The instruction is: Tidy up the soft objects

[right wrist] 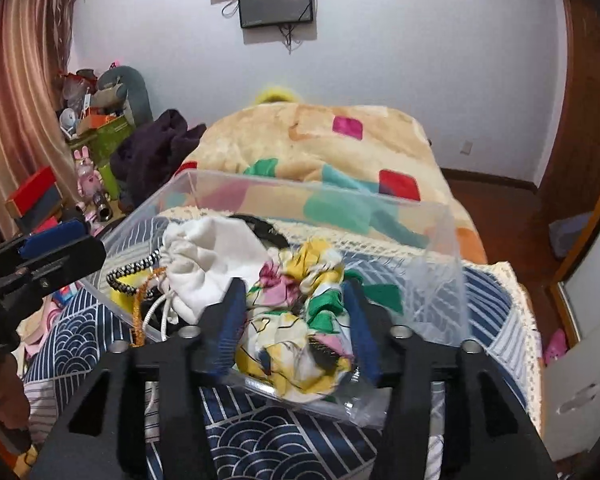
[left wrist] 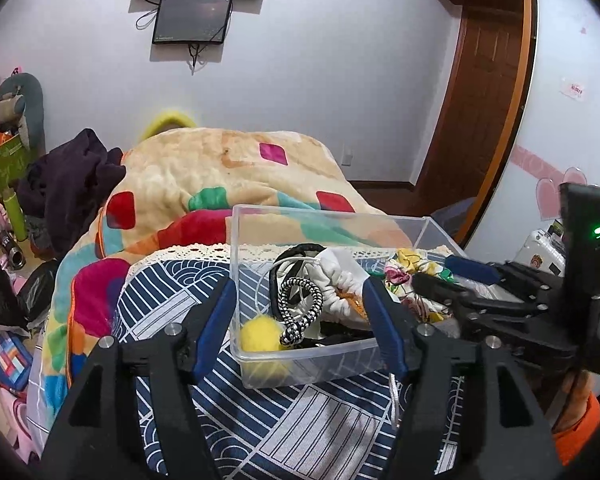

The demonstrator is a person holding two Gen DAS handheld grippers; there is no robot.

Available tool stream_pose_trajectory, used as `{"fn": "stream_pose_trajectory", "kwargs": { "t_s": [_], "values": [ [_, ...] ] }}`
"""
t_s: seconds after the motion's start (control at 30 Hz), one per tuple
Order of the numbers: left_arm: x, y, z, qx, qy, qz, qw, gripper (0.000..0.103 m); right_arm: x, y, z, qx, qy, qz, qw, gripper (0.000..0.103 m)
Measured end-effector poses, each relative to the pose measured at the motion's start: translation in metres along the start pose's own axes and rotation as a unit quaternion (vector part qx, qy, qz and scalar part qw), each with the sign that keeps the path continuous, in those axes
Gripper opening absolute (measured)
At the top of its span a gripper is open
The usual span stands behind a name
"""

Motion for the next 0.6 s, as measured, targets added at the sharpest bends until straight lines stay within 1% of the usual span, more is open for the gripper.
{"fn": "stream_pose_trajectory", "kwargs": {
  "t_s": [0.13,0.2,0.4,0.57,0.6],
  "values": [
    [0.002,-0.002,0.013,-0.005,-0.013,0.000,0.9999,0.065,0.003,-0.003,0.021,0.005,-0.027,-0.004,1.000,0.061],
    [0.003,-0.004,0.021,-0.008,-0.023,-0.002,0.9997,0.065,0.005,-0.004,0.036,0.010,-0.045,-0.007,0.999,0.063],
    [0.006,-0.018,0.060,-0.009,-0.069,-0.019,0.9974,0.065,0.006,0.000,0.083,0.010,-0.103,0.003,0.995,0.065],
    [0.004,-0.032,0.096,-0.006,-0.110,-0.036,0.9932,0.066,-0.001,0.004,0.117,0.008,-0.150,0.008,0.989,0.072],
    [0.004,-0.033,0.100,-0.007,-0.114,-0.038,0.9927,0.068,-0.003,0.005,0.124,0.007,-0.159,0.009,0.987,0.072]
  ]
}}
Point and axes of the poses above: each gripper's, at about its wrist camera, not at the fingertips, and z roughly against the way its jaws point, y to its left, x to its top, the point moved 1 cm from there along -z, roughly the way its jaws point, and after that the axes turned 12 degrees about y, right-handed, at the moved point
